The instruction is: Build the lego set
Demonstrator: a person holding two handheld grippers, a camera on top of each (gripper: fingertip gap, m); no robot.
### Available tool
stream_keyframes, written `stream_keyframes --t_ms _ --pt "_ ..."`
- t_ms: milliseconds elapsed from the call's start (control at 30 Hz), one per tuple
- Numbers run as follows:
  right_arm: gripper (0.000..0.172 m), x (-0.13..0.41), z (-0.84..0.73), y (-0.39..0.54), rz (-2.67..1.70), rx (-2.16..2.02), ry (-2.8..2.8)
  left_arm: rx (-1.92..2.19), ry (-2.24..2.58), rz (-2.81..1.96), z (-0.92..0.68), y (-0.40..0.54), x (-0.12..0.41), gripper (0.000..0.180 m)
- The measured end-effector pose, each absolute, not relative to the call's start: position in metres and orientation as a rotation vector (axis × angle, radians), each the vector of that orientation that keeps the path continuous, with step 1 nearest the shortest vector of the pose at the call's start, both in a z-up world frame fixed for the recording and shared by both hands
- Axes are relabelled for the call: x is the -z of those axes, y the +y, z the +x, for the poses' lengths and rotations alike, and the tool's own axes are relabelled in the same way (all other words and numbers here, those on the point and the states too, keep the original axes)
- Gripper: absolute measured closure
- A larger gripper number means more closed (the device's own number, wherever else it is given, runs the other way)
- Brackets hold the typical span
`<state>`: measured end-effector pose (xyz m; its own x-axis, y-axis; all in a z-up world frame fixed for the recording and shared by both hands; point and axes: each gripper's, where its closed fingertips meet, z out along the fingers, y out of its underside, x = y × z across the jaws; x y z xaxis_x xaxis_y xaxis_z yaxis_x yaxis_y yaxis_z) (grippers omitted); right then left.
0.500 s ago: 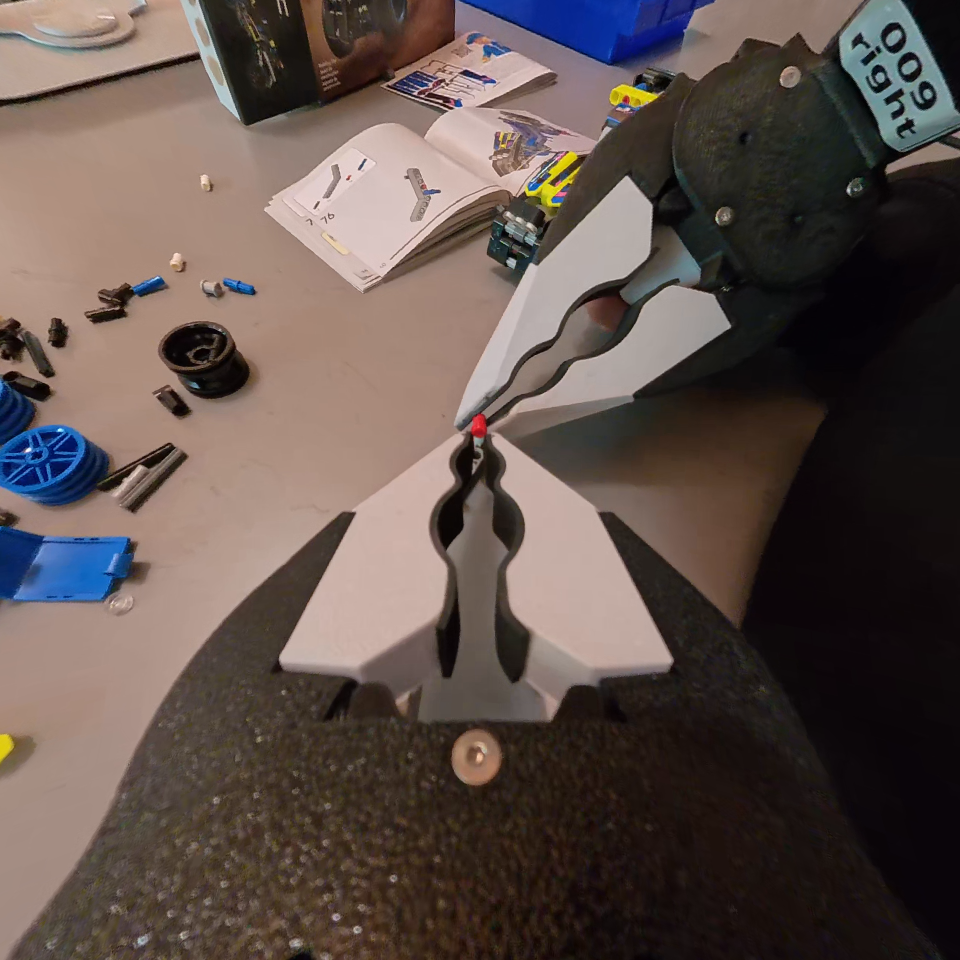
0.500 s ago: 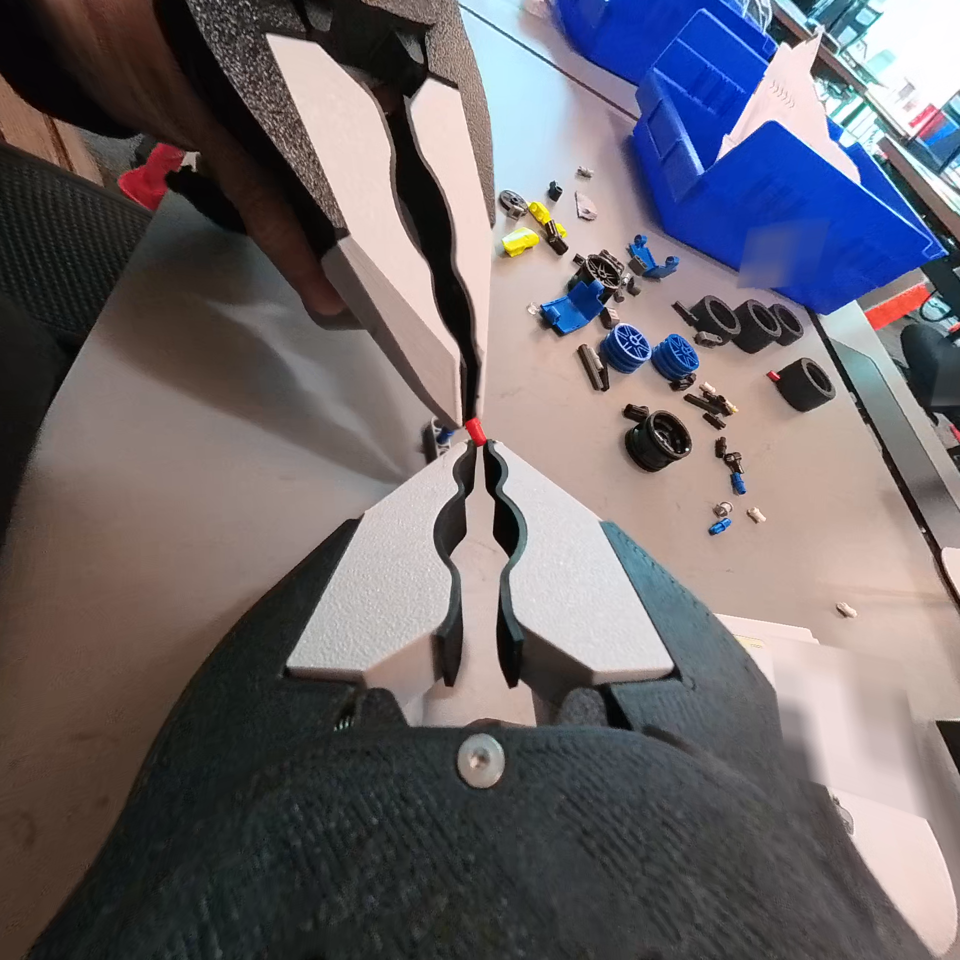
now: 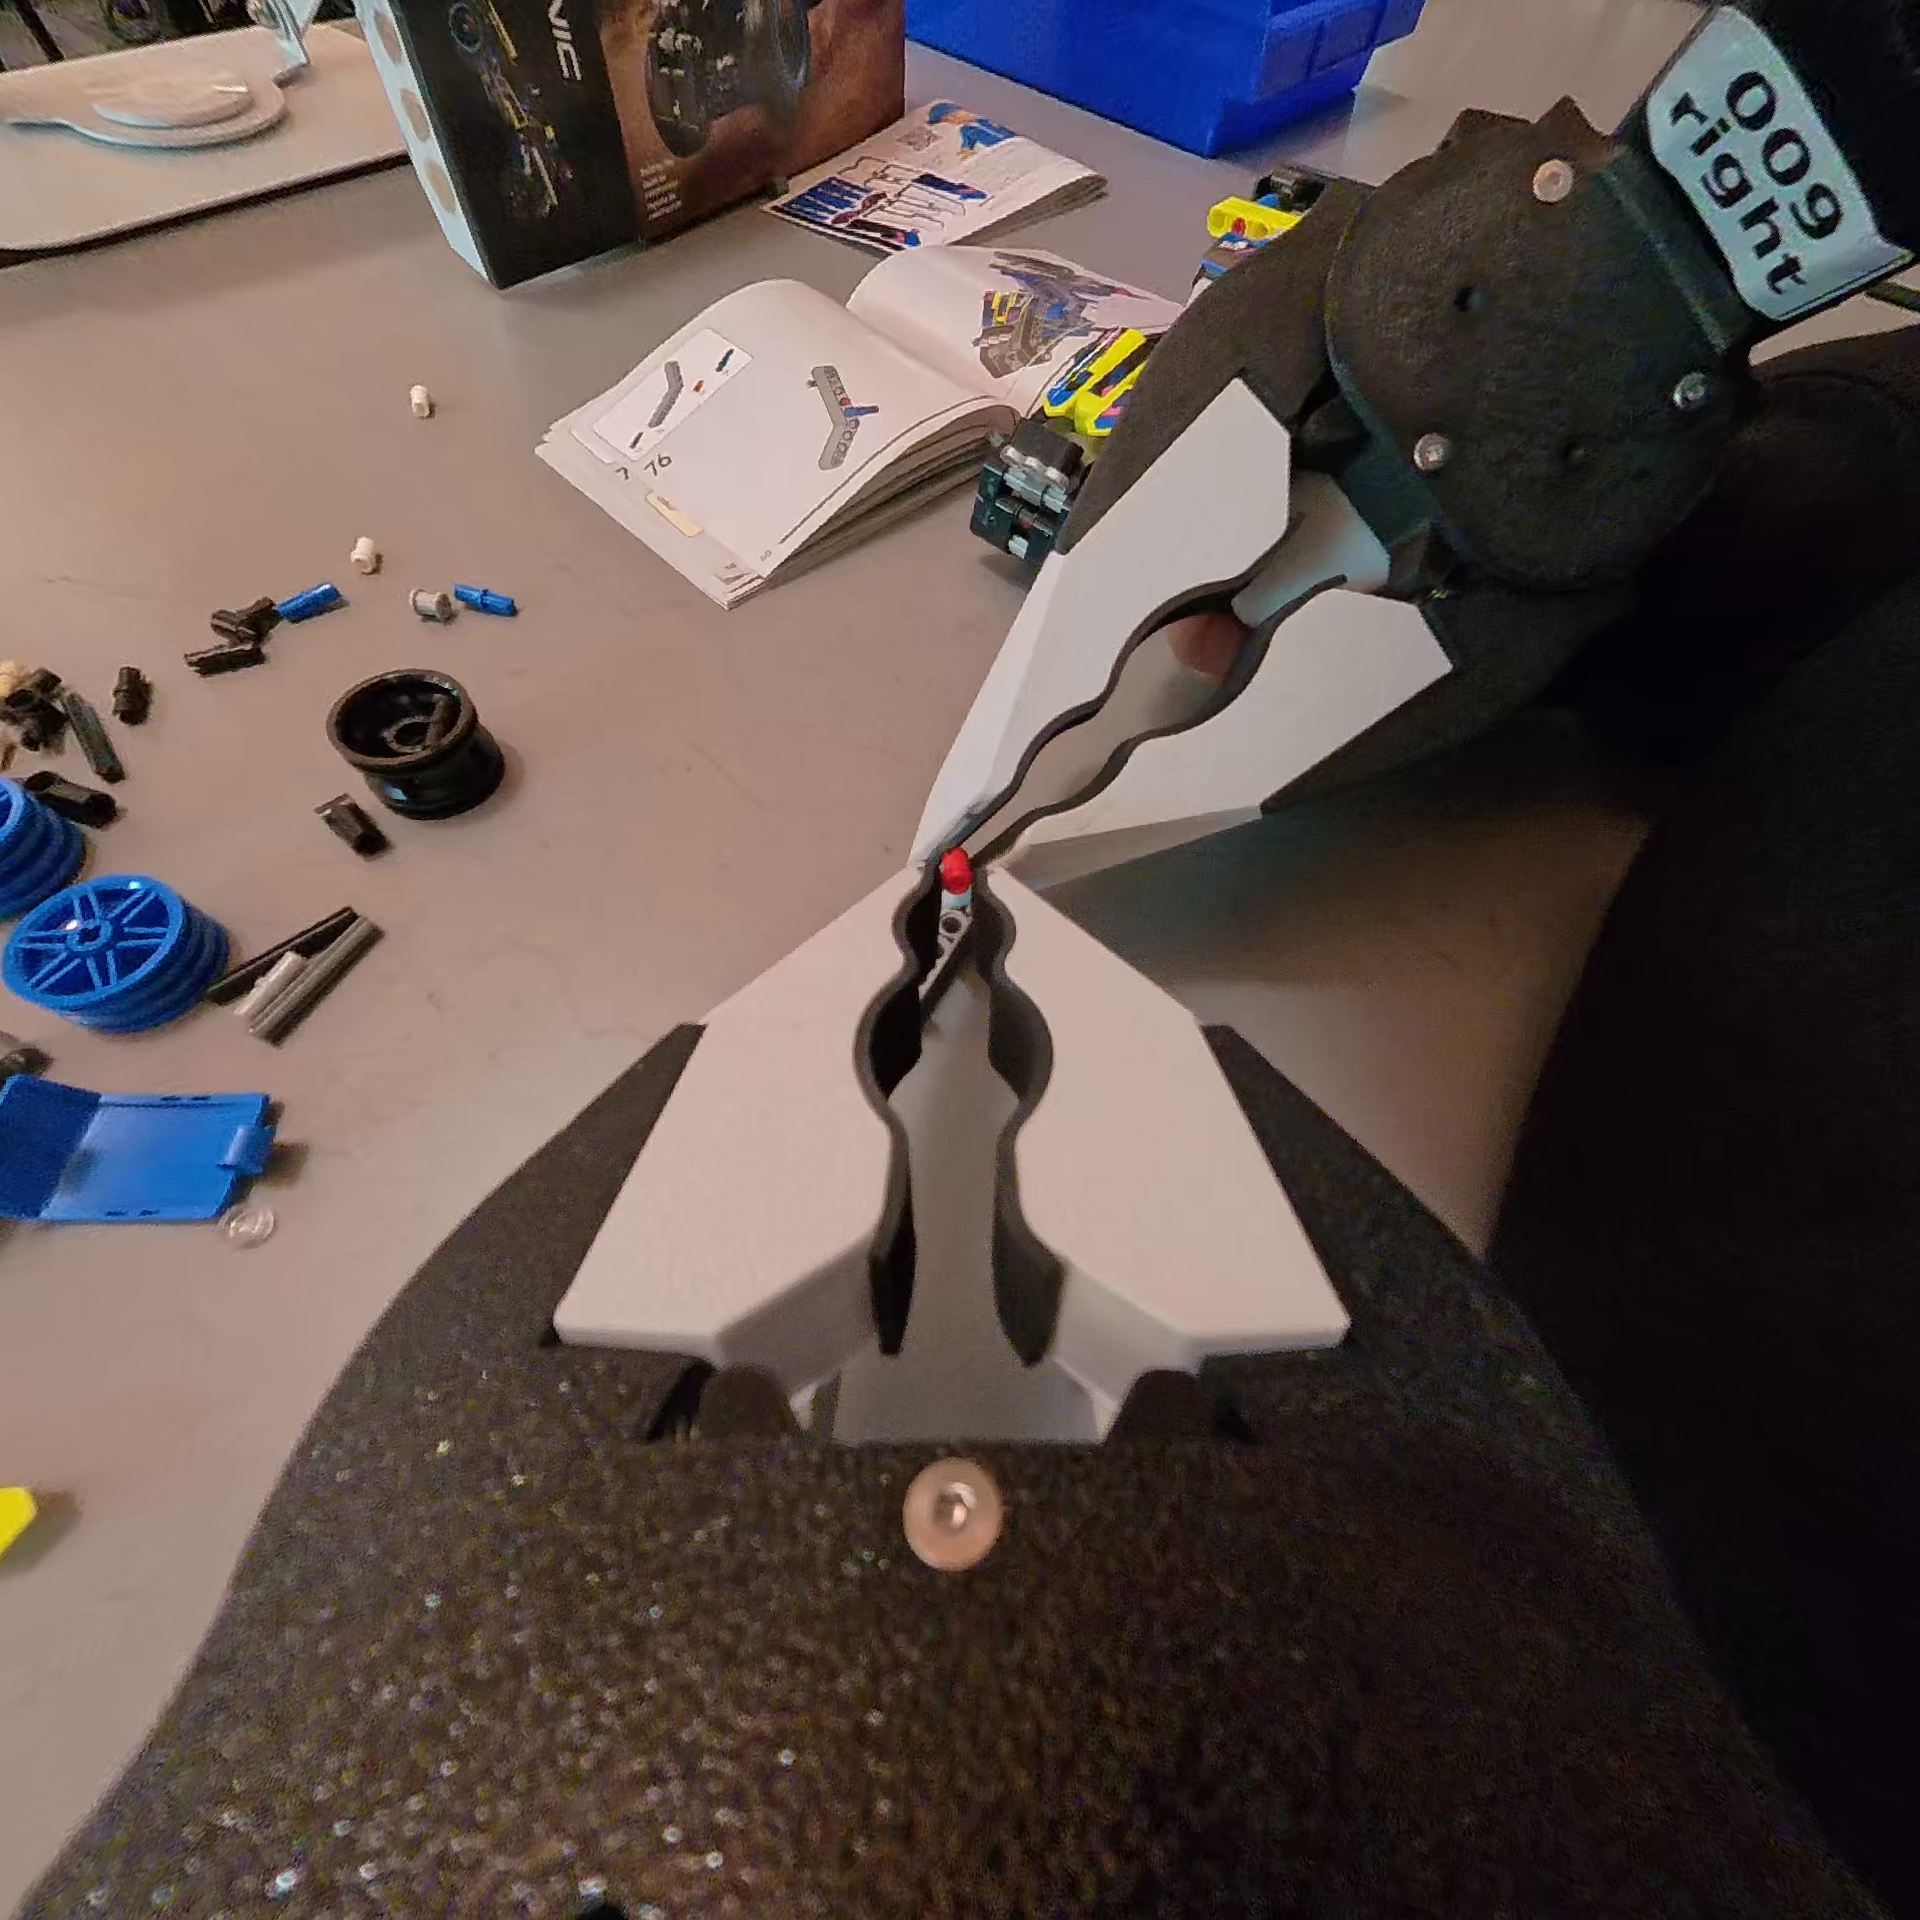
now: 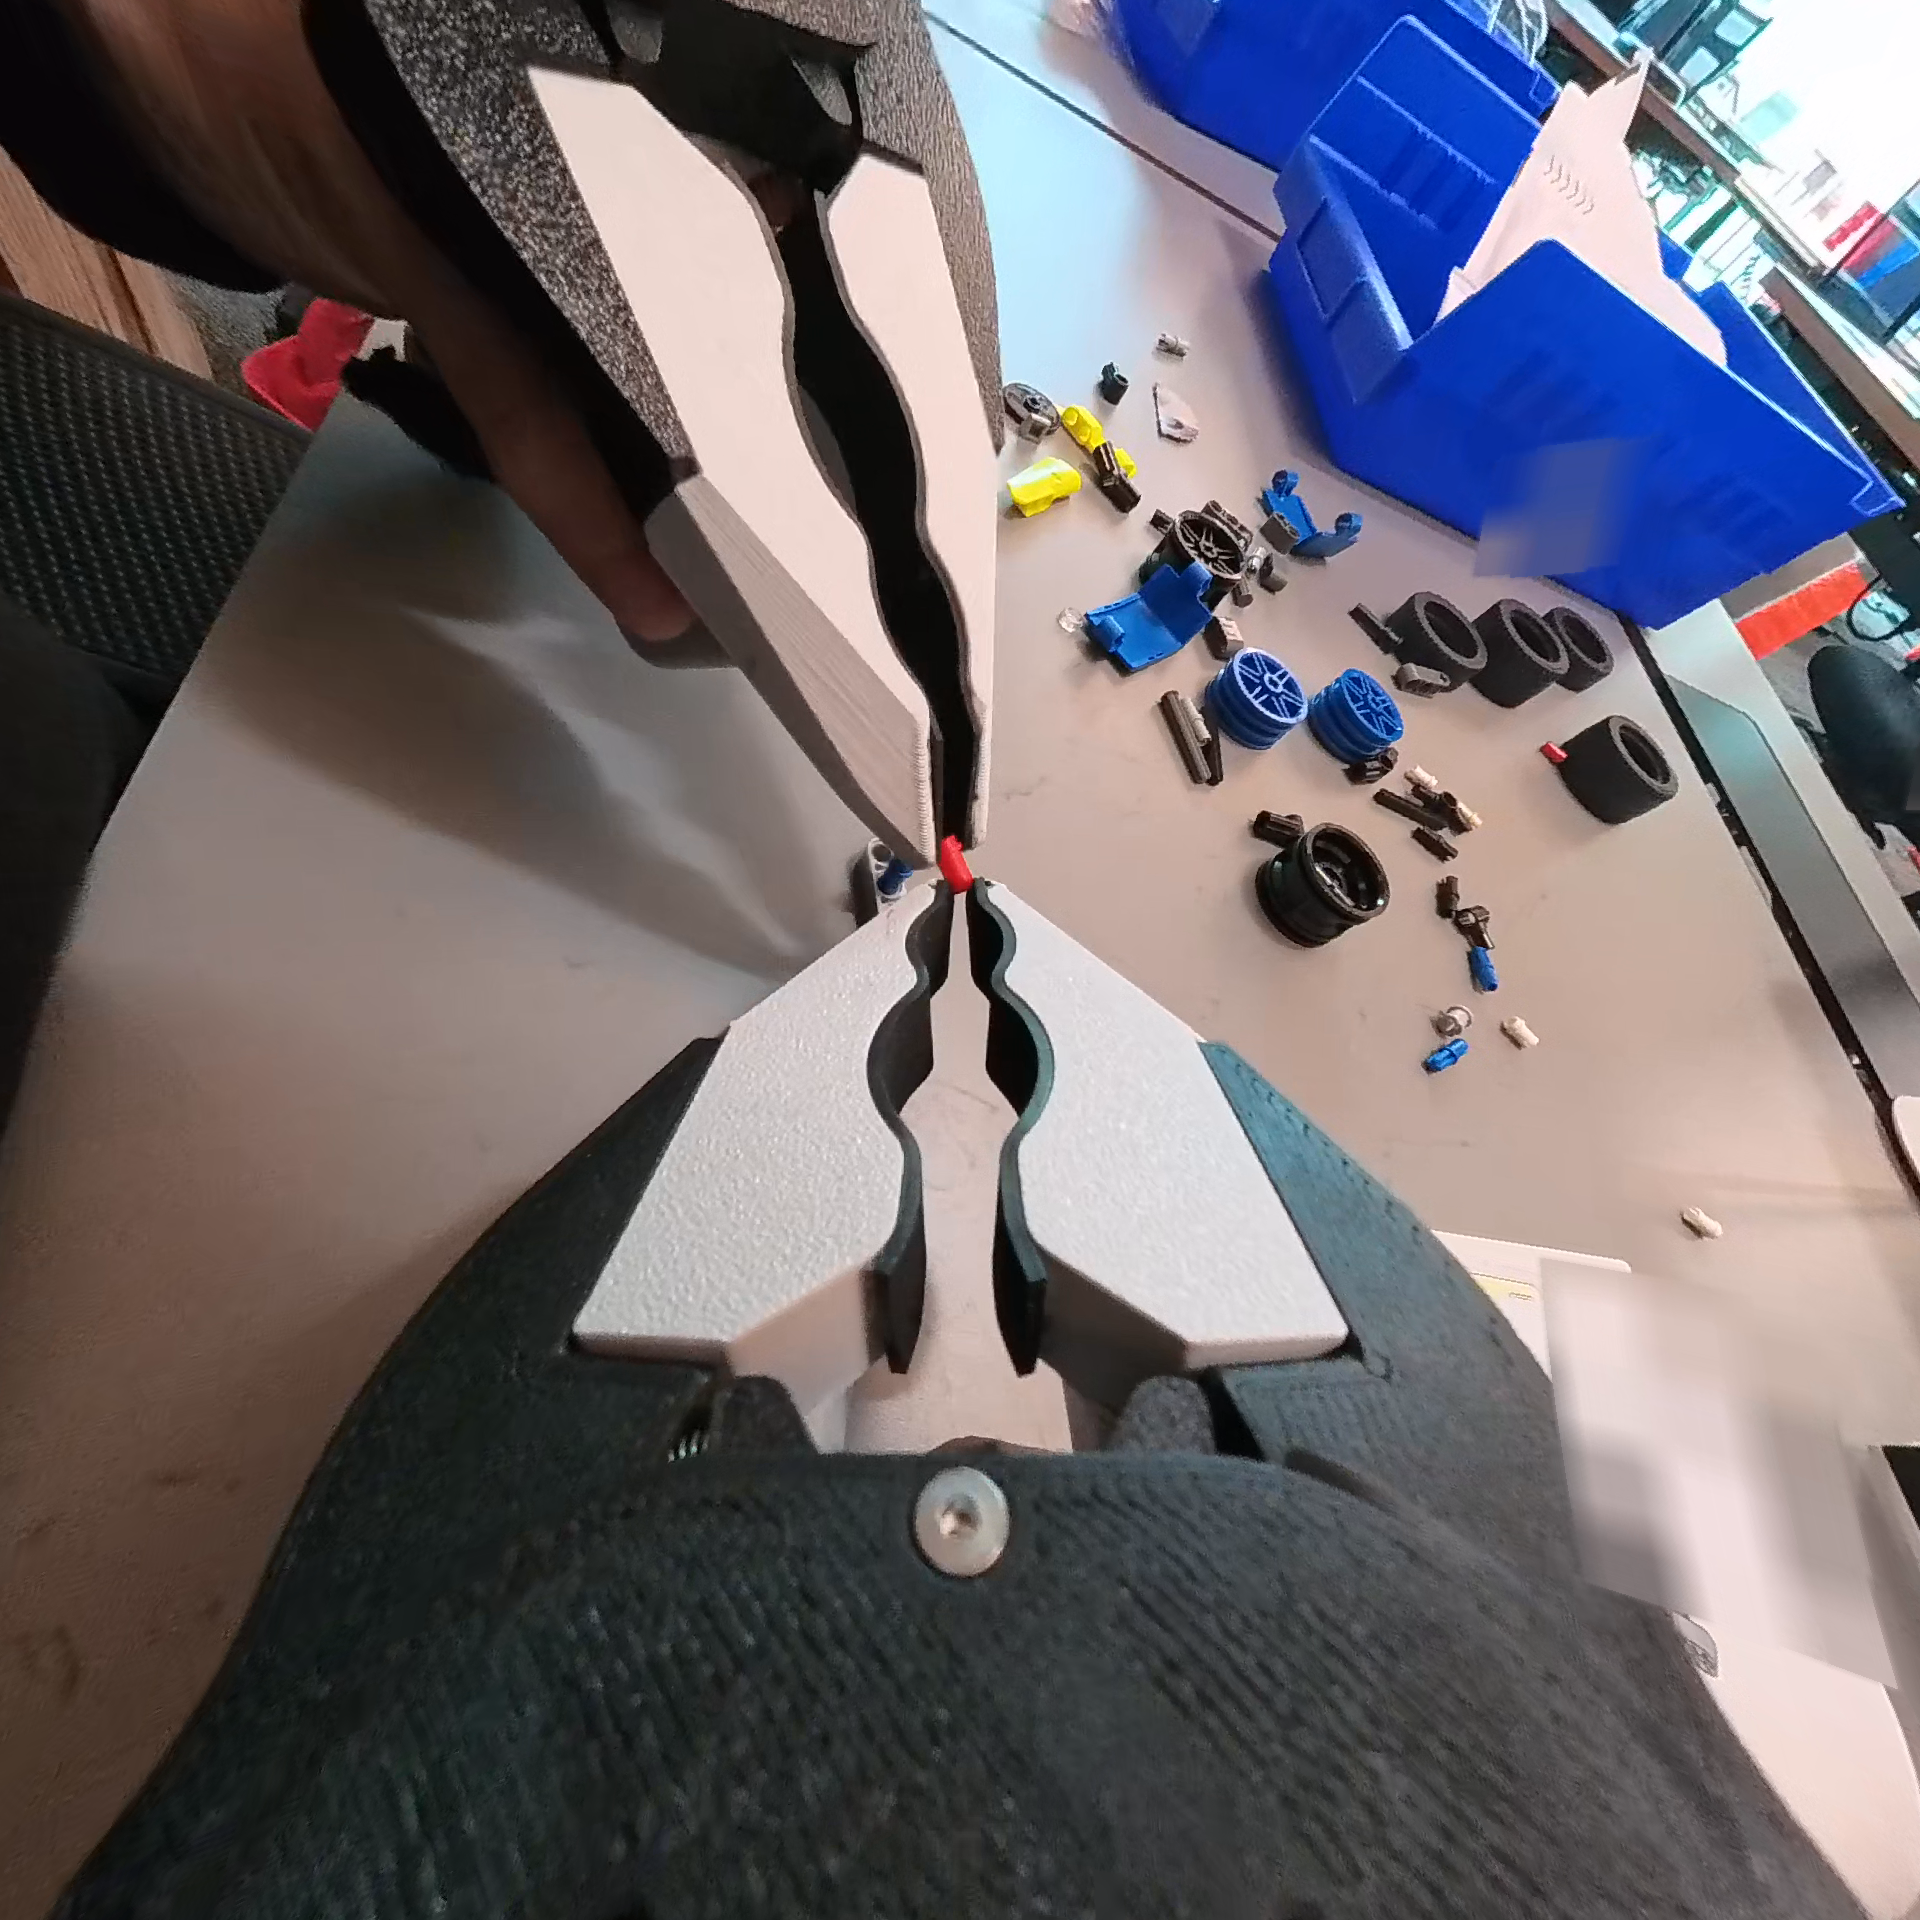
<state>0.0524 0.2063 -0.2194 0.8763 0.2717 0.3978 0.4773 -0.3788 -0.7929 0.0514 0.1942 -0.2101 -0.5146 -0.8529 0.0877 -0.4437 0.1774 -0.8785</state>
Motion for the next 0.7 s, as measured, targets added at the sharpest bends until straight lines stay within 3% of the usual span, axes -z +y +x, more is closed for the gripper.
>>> stream_keyframes --t_ms 33,700 --pt "0.172 0.2194 0.0525 0.2063 -1.985 0.245 -0.547 1.291 2.033 -1.222 0.0512 0.1942 0.2103 0.178" --pt "0.171 0.2227 0.0485 0.2054 -2.012 0.207 -0.583 1.166 2.148 -1.105 0.0482 0.1951 0.2138 0.18"
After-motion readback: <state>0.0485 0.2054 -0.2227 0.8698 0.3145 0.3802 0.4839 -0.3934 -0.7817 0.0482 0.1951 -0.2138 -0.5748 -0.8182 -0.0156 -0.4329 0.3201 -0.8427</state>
